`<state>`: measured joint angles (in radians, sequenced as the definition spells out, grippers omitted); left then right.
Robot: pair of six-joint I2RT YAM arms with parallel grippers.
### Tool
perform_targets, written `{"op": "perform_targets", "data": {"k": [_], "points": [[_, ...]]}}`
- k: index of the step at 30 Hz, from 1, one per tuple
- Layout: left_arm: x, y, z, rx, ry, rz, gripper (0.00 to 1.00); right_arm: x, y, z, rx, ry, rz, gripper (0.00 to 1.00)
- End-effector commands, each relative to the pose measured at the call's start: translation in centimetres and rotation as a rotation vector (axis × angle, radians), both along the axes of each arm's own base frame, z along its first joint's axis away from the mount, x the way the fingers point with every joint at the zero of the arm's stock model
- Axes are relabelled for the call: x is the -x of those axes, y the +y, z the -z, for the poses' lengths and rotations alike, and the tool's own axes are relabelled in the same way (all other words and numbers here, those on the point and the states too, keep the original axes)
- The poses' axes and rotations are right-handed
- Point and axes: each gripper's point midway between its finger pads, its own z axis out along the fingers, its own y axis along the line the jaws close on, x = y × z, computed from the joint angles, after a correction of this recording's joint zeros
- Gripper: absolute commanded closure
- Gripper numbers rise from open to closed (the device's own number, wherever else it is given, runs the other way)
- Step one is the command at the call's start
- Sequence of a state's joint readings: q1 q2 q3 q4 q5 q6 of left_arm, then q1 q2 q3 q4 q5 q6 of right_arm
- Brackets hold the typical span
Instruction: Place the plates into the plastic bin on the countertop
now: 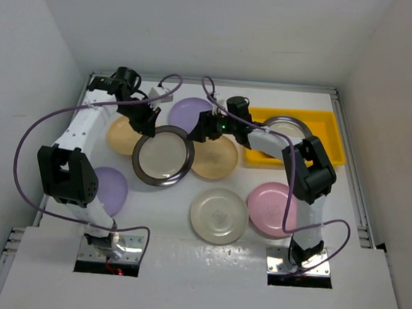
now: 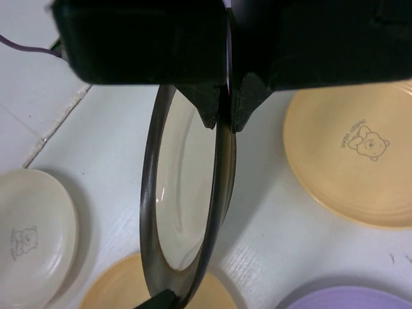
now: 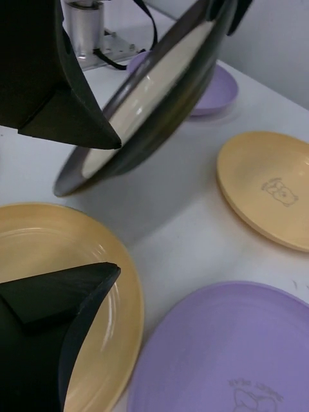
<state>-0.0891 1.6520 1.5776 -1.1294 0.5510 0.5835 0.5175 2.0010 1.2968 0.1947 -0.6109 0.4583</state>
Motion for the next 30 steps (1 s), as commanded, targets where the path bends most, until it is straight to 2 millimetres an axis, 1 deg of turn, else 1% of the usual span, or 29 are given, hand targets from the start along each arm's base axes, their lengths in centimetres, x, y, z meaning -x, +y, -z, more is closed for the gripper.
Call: {"op": "perform_targets", "data": {"k": [1, 3, 4, 5, 6, 7, 9, 10, 11, 12, 13, 14, 16, 17, 18, 19, 20, 21, 22, 23, 24, 25, 26, 27, 28, 29, 30], "points": [[-0.3, -1.9, -4.8, 0.069, -0.096, 0.061, 1.00, -2.4, 1.3, -4.4, -0.142, -0.130, 0.015, 0.31], [-0.7, -2.3, -5.7, 0.074, -0.110, 0.063, 1.00, -1.8, 1.7, -4.8, -0.174, -0.123, -0.015, 0.33], [-0.9, -2.3, -5.7, 0.074, -0.110, 0.063, 1.00, -1.5, 2.0, -4.8, -0.191, -0.108, -0.025, 0.34], [-0.8, -2.5, -5.8, 0.089, -0.103, 0.061, 1.00, -0.5, 2.3, -5.0, -0.211, -0.092, -0.068, 0.34], [-1.0, -2.7, -6.0, 0.104, -0.110, 0.054, 1.00, 0.5, 3.0, -4.7, -0.228, -0.065, -0.100, 0.36], [-1.0, -2.7, -6.0, 0.104, -0.110, 0.054, 1.00, 0.8, 3.2, -4.7, -0.231, -0.060, -0.105, 0.36], [-1.5, -2.8, -5.2, 0.107, -0.102, 0.046, 1.00, 1.9, 3.7, -4.1, -0.228, -0.037, -0.132, 0.40], [-1.4, -3.0, -5.3, 0.118, -0.094, 0.042, 1.00, 2.4, 4.0, -3.9, -0.226, -0.027, -0.141, 0.41], [-1.5, -3.0, -5.1, 0.121, -0.090, 0.035, 1.00, 2.5, 4.0, -3.4, -0.218, -0.019, -0.127, 0.48], [-1.6, -3.2, -5.2, 0.132, -0.101, 0.040, 1.00, 2.6, 4.1, -3.5, -0.228, -0.019, -0.119, 0.54], [-1.6, -3.4, -5.3, 0.143, -0.093, 0.036, 1.00, 2.3, 3.8, -3.1, -0.229, 0.001, -0.089, 0.61], [-1.8, -3.4, -5.4, 0.149, -0.098, 0.026, 1.00, 2.0, 3.8, -3.4, -0.242, 0.007, -0.070, 0.76], [-2.1, -3.3, -5.5, 0.144, -0.105, 0.014, 1.00, 1.6, 3.5, -4.1, -0.256, 0.012, -0.038, 0.89], [-2.4, -3.2, -5.5, 0.136, -0.111, 0.001, 1.00, 1.1, 3.1, -4.9, -0.262, -0.001, -0.006, 1.00], [-2.7, -3.1, -5.5, 0.130, -0.126, -0.003, 1.00, 0.8, 2.6, -5.7, -0.266, -0.021, 0.025, 1.00], [-2.8, -2.9, -5.4, 0.122, -0.121, -0.018, 1.00, 0.6, 1.8, -5.5, -0.259, -0.023, 0.052, 1.00], [-3.1, -2.8, -5.5, 0.112, -0.134, -0.024, 1.00, 0.3, 1.2, -5.9, -0.263, -0.013, 0.085, 1.00], [-3.5, -2.5, -5.7, 0.101, -0.140, -0.058, 0.91, -0.9, -0.2, -7.9, -0.277, -0.051, 0.161, 1.00], [-3.9, -2.3, -6.1, 0.097, -0.156, -0.071, 0.75, -1.1, -0.7, -8.5, -0.291, -0.024, 0.193, 1.00], [-4.3, -2.3, -6.0, 0.093, -0.154, -0.083, 0.61, -1.8, -1.9, -8.8, -0.302, 0.003, 0.236, 1.00], [-5.2, -1.8, -6.6, 0.093, -0.168, -0.118, 0.39, -2.2, -3.7, -10.3, -0.320, -0.010, 0.281, 1.00], [-5.8, -1.3, -7.1, 0.091, -0.183, -0.152, 0.31, -2.5, -4.6, -10.8, -0.339, 0.012, 0.310, 1.00], [-6.5, -1.1, -7.2, 0.086, -0.192, -0.181, 0.24, -4.2, -7.8, -11.9, -0.366, 0.011, 0.398, 1.00], [-7.3, -0.1, -7.8, 0.075, -0.215, -0.228, 0.14, -4.2, -9.0, -12.8, -0.387, 0.029, 0.434, 1.00], [-8.9, 1.4, -8.3, 0.019, -0.259, -0.325, 0.07, -4.2, -10.8, -12.5, -0.389, 0.046, 0.489, 1.00], [-9.8, 2.8, -8.2, -0.023, -0.277, -0.390, 0.07, -5.2, -13.7, -11.5, -0.382, 0.106, 0.594, 1.00], [-10.5, 4.3, -8.6, -0.057, -0.302, -0.450, 0.06, -6.1, -16.9, -11.0, -0.373, 0.114, 0.678, 1.00]]}}
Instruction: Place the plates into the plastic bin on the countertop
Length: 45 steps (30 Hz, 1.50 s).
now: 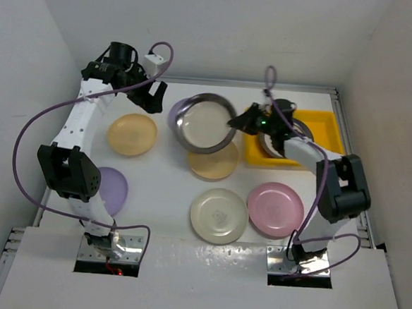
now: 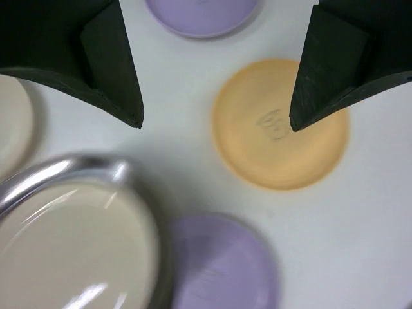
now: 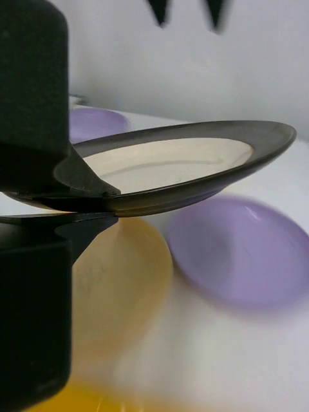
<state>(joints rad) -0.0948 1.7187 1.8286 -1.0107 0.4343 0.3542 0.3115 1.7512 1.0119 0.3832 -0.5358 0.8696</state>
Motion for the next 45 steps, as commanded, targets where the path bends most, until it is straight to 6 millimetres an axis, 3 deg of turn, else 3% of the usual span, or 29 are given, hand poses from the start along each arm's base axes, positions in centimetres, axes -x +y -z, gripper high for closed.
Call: {"op": "perform_targets", "data": {"k": [1, 2, 3, 4, 6, 7, 8, 10, 13, 14, 17, 19, 20, 22, 23, 24, 28, 31, 34, 37, 39, 40, 41, 43, 45], "points": [[-3.9, 5.2, -1.9, -0.092, -0.107, -0.269, 0.06, -4.1, -10.0, -6.9, -0.092, -0.073, 0.398, 1.00], [-4.1, 7.1, -1.9, -0.125, -0.110, -0.323, 0.06, -3.6, -14.9, -3.8, -0.038, 0.044, 0.525, 1.00], [-4.2, 7.7, -1.8, -0.129, -0.108, -0.348, 0.06, -3.7, -16.7, -3.0, -0.026, 0.077, 0.585, 1.00], [-4.1, 8.2, -1.4, -0.132, -0.097, -0.358, 0.06, -3.5, -20.8, -2.9, -0.013, 0.077, 0.697, 1.00], [-3.7, 8.5, 0.2, -0.108, -0.052, -0.366, 0.06, -2.9, -23.4, -1.4, 0.020, 0.128, 0.762, 1.00], [-3.6, 8.2, 0.8, -0.092, -0.037, -0.365, 0.06, -2.7, -26.1, -0.6, 0.043, 0.157, 0.822, 1.00], [-3.1, 7.8, 2.1, -0.075, 0.003, -0.356, 0.07, -2.7, -26.8, -0.2, 0.052, 0.167, 0.830, 1.00], [-2.9, 7.8, 2.8, -0.077, 0.017, -0.355, 0.07, -3.4, -28.6, 0.2, 0.064, 0.192, 0.848, 1.00], [-2.7, 8.0, 3.4, -0.071, 0.033, -0.356, 0.07, -4.4, -30.0, 0.6, 0.065, 0.219, 0.858, 1.00], [-2.5, 8.0, 3.8, -0.072, 0.044, -0.356, 0.08, -4.6, -30.2, 2.2, 0.072, 0.262, 0.860, 1.00], [-2.4, 8.2, 3.4, -0.064, 0.036, -0.360, 0.08, -5.4, -30.3, 3.1, 0.065, 0.310, 0.843, 1.00], [-2.3, 8.2, 3.7, -0.065, 0.045, -0.360, 0.08, -4.5, -29.8, 4.0, 0.072, 0.380, 0.816, 1.00], [-2.2, 8.7, 3.3, -0.070, 0.031, -0.361, 0.08, -2.7, -29.2, 5.6, 0.093, 0.446, 0.806, 1.00], [-1.9, 8.5, 3.3, -0.063, 0.034, -0.355, 0.08, -2.0, -29.6, 5.4, 0.110, 0.427, 0.840, 1.00], [-1.8, 8.5, 3.6, -0.070, 0.039, -0.348, 0.08, -1.0, -29.6, 6.2, 0.115, 0.442, 0.851, 1.00], [-1.8, 8.4, 3.6, -0.063, 0.040, -0.342, 0.08, -0.4, -29.8, 5.0, 0.115, 0.396, 0.873, 1.00], [-1.8, 8.2, 3.8, -0.054, 0.041, -0.335, 0.08, 0.5, -29.9, 4.3, 0.114, 0.338, 0.888, 1.00], [-1.9, 7.8, 4.1, -0.040, 0.052, -0.323, 0.08, -0.5, -29.8, 4.0, 0.095, 0.307, 0.871, 1.00], [-1.9, 7.8, 4.5, -0.041, 0.061, -0.322, 0.08, -1.2, -30.0, 6.1, 0.095, 0.356, 0.856, 1.00], [-1.9, 7.7, 4.4, -0.034, 0.062, -0.316, 0.08, -2.2, -30.9, 6.7, 0.117, 0.326, 0.868, 0.99], [-1.8, 7.7, 4.1, -0.033, 0.052, -0.317, 0.08, -2.1, -31.6, 7.5, 0.165, 0.341, 0.883, 0.77], [-1.8, 7.7, 4.1, -0.033, 0.052, -0.317, 0.08, -2.2, -32.9, 7.6, 0.212, 0.340, 0.933, 0.52], [-1.7, 7.5, 4.4, -0.027, 0.062, -0.311, 0.08, -2.1, -33.2, 7.6, 0.256, 0.354, 0.932, 0.42], [-1.6, 7.5, 4.0, -0.026, 0.053, -0.311, 0.08, -0.7, -33.8, 8.9, 0.400, 0.432, 0.918, 0.27], [-1.4, 7.3, 4.3, -0.018, 0.063, -0.304, 0.08, -0.3, -34.0, 8.7, 0.561, 0.456, 0.886, 0.23]]}}
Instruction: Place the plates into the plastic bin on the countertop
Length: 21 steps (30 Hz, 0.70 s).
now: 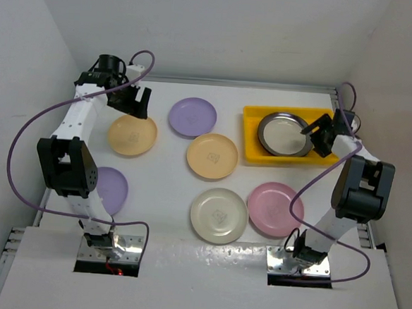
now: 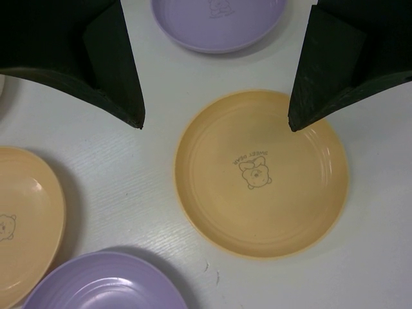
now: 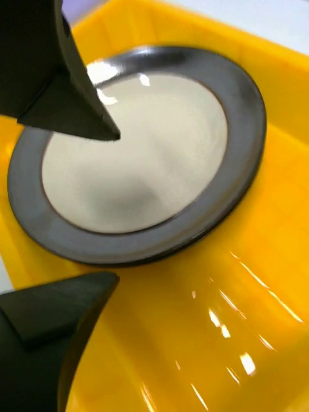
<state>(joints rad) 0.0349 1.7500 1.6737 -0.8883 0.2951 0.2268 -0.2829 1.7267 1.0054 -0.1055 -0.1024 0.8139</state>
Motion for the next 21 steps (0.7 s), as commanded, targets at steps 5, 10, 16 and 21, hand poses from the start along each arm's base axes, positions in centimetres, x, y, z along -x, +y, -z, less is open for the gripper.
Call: {"op": "perform_targets", "data": {"k": [5, 10, 16, 21], "points": [[0.0, 0.1, -1.9, 0.013, -0.060, 0.011, 0.08, 0.7, -2.3, -4.9, 0.571, 0.214, -0.148, 0.07], [0.6, 0.4, -1.8, -0.010, -0.059, 0.006, 0.08, 10.2, -0.4, -3.7, 0.413, 0.357, -0.124, 0.19], [2.0, 1.1, -0.9, -0.015, -0.046, -0.046, 0.09, 23.3, 4.4, 2.9, 0.203, 0.543, -0.106, 0.30], [3.0, 0.3, -1.6, 0.020, -0.062, -0.019, 0.09, 26.8, 4.5, 5.3, 0.218, 0.564, -0.042, 0.23]]}}
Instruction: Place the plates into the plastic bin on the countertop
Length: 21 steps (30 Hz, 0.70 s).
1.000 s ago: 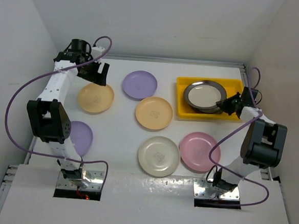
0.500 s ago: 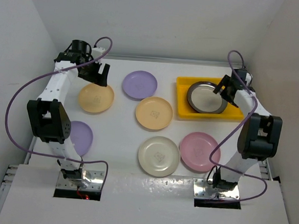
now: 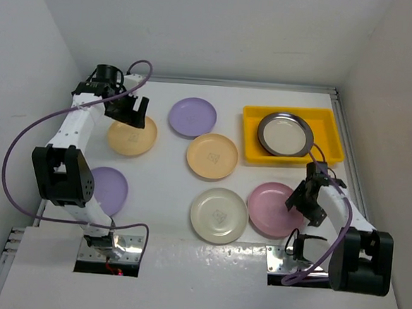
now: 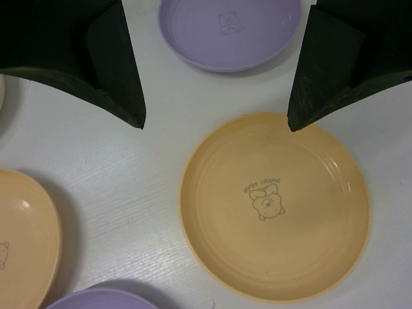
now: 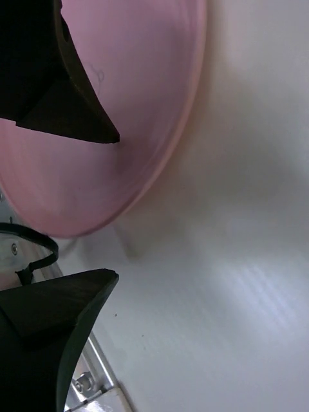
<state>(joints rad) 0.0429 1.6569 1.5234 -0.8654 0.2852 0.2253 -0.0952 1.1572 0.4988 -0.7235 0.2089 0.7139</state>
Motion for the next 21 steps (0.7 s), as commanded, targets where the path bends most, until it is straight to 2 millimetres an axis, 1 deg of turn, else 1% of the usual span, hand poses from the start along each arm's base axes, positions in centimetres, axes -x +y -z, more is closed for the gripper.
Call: {"op": "perform_targets", "data": {"k": [1, 2, 4, 5, 6, 8, 9, 10, 11, 12, 13, 14, 15, 16, 17, 18, 19, 20, 21], "points": [[0.4, -0.1, -2.9, 0.026, -0.093, -0.005, 0.09, 0.0, -0.6, 0.2, 0.041, -0.051, 0.093, 0.23], [0.6, -0.1, -2.5, 0.027, -0.081, -0.005, 0.09, 0.0, -1.0, 0.7, 0.060, -0.057, 0.110, 0.25], [1.0, -0.3, -3.3, 0.033, -0.103, 0.001, 0.09, 0.3, -1.2, 1.2, 0.064, -0.023, 0.112, 0.33], [1.1, -0.5, -3.3, 0.042, -0.103, 0.007, 0.09, -0.3, -1.4, 1.1, 0.068, -0.030, 0.113, 0.38], [1.3, -0.5, -3.4, 0.042, -0.106, 0.007, 0.09, 0.2, -1.4, 1.7, 0.069, 0.012, 0.111, 0.56], [1.4, -0.6, -3.8, 0.048, -0.116, 0.013, 0.09, -0.1, -1.1, 1.7, 0.048, 0.024, 0.103, 0.75], [1.6, -0.7, -4.1, 0.053, -0.122, 0.006, 0.09, 0.1, -1.0, 1.8, 0.045, 0.045, 0.097, 0.95], [1.7, -0.7, -3.8, 0.054, -0.113, 0.006, 0.09, 0.2, -1.0, 1.5, 0.048, 0.054, 0.096, 1.00], [1.8, -0.8, -4.1, 0.060, -0.122, 0.012, 0.09, 0.5, -0.9, 1.3, 0.052, 0.067, 0.101, 1.00], [1.8, -0.9, -4.1, 0.061, -0.122, 0.012, 0.09, 0.2, -1.0, 0.6, 0.070, 0.036, 0.094, 1.00], [1.8, -0.9, -4.1, 0.061, -0.122, 0.012, 0.09, 0.8, -1.0, 0.2, 0.072, 0.056, 0.101, 1.00], [1.8, -0.9, -4.1, 0.061, -0.122, 0.012, 0.09, 0.5, -1.0, -0.4, 0.075, 0.026, 0.103, 1.00], [1.7, -0.8, -4.5, 0.060, -0.132, 0.012, 0.09, 0.8, -0.6, -0.8, 0.065, 0.030, 0.090, 1.00], [1.5, -0.8, -4.0, 0.061, -0.118, 0.011, 0.09, 0.2, -0.3, -1.8, 0.054, -0.016, 0.087, 1.00], [1.3, -0.8, -4.4, 0.054, -0.132, 0.020, 0.09, -0.6, 0.0, -3.0, 0.040, -0.074, 0.077, 1.00], [0.8, -0.8, -4.1, 0.054, -0.124, 0.020, 0.09, 0.0, 0.4, -3.7, 0.036, -0.061, 0.057, 1.00], [0.5, -0.7, -4.1, 0.054, -0.124, 0.020, 0.09, -1.3, 0.9, -5.6, 0.024, -0.147, 0.038, 1.00], [0.0, -0.7, -4.7, 0.054, -0.138, 0.020, 0.09, -1.7, 1.6, -6.5, 0.016, -0.170, -0.002, 1.00], [-0.4, -0.8, -4.7, 0.056, -0.141, 0.033, 0.09, -2.7, 1.9, -9.0, 0.014, -0.220, -0.026, 1.00]]}}
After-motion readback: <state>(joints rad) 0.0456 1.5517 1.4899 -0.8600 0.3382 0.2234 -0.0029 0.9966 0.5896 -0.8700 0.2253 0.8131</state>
